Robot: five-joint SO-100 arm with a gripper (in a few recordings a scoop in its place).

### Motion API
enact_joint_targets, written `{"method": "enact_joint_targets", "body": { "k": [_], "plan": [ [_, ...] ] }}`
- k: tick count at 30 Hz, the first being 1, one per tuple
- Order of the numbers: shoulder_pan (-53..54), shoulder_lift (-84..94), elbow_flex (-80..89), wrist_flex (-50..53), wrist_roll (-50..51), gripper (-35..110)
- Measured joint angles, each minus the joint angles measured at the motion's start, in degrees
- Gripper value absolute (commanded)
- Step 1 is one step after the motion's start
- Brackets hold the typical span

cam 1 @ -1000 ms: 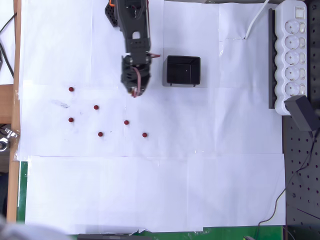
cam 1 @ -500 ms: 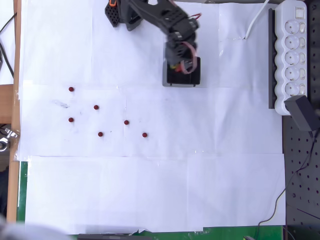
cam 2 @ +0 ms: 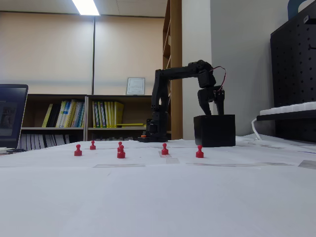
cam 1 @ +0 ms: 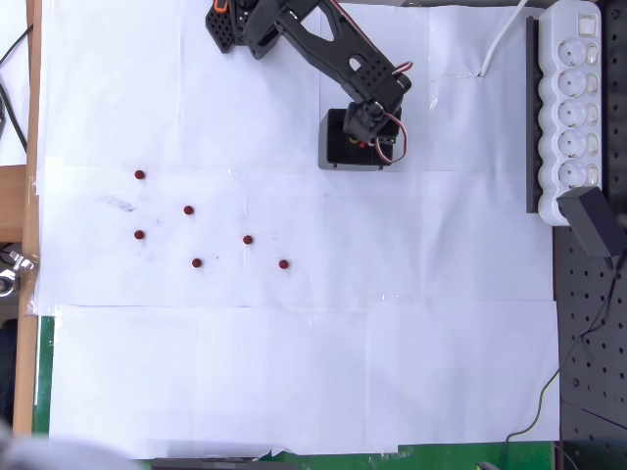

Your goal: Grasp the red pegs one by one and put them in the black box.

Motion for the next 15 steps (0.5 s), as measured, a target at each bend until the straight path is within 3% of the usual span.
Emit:
{"method": "enact_joint_targets", "body": {
  "k": [15],
  "plan": [
    [3.43,-7.38,2.90,6.59,2.72,12]
  ]
}}
